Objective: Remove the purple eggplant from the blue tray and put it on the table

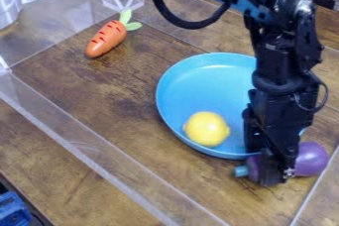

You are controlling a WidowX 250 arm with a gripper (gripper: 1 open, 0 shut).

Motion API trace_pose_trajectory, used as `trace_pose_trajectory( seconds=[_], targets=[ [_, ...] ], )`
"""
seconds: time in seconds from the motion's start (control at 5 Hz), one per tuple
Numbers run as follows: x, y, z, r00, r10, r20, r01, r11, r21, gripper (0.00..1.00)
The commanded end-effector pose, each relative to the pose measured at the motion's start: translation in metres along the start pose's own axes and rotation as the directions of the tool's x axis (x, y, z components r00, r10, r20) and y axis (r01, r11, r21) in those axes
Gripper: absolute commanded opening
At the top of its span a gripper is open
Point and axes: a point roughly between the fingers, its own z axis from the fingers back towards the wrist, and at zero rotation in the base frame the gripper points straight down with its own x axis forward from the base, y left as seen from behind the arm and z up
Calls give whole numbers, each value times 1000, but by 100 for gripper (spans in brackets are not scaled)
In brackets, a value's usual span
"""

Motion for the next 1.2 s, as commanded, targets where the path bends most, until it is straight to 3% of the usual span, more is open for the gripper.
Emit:
trace_pose_trajectory(
  seconds=[0.0, 0.2, 0.4, 1.0],
  targets=[
    [-2, -19, -14, 992, -123, -14, 122, 992, -29, 0],
    [-1, -23, -16, 989, -149, -6, 148, 988, -37, 100],
    [-1, -27, -17, 985, -175, -2, 174, 984, -45, 100],
    [23, -47, -25, 979, -202, 7, 202, 977, -67, 100]
  ],
)
